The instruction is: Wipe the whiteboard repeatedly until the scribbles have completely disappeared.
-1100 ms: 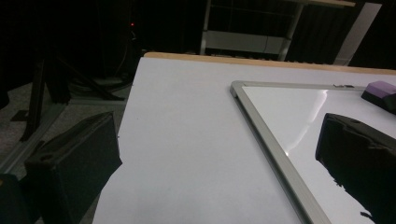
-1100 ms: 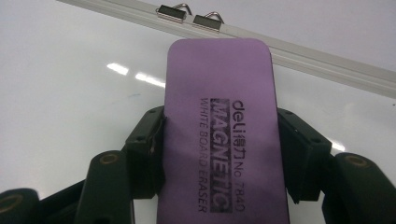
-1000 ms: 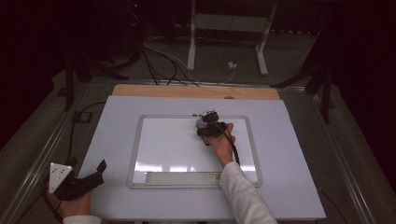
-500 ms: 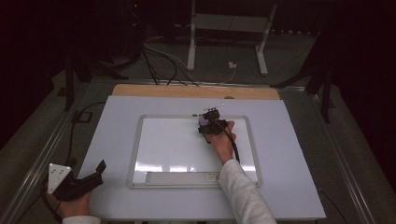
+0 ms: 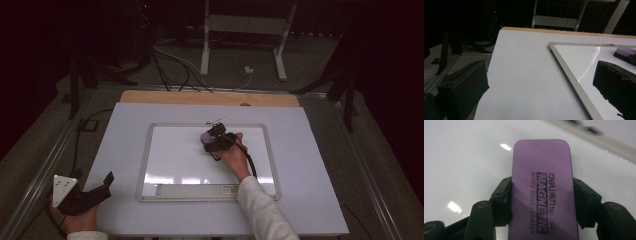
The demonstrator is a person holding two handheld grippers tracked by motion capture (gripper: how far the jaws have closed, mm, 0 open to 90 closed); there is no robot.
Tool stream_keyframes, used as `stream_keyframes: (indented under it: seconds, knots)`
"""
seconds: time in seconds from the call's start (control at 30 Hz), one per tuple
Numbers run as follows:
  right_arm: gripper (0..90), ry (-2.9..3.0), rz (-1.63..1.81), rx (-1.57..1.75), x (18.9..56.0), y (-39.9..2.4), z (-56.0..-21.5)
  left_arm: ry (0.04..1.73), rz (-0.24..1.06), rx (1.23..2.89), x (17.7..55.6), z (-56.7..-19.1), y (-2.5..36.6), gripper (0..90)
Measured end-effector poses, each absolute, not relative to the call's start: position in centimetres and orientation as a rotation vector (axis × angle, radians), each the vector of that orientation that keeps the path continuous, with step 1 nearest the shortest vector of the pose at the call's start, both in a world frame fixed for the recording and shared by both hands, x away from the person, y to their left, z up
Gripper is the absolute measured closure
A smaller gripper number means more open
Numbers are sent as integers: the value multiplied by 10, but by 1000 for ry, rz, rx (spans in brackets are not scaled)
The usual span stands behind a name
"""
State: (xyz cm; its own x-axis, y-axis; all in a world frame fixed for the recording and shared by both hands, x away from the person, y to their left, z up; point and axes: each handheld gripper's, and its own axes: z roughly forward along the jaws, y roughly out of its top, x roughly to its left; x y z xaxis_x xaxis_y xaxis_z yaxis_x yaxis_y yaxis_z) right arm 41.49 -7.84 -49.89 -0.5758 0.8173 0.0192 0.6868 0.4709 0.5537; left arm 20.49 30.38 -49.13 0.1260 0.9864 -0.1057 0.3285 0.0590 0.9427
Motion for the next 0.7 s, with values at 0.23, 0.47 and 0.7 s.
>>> stream_keyframes:
  seconds: [0.23, 0.47, 0.7]
  knots:
    - [405, 2545, 800, 1203, 393, -71, -499, 1368, 871, 1449, 205, -491, 302, 6]
    - [405, 2473, 750, 1299, 392, -91, -498, 1374, 868, 1450, 205, -492, 303, 6]
    - [405, 2424, 742, 1370, 387, -107, -498, 1377, 862, 1445, 206, -492, 304, 6]
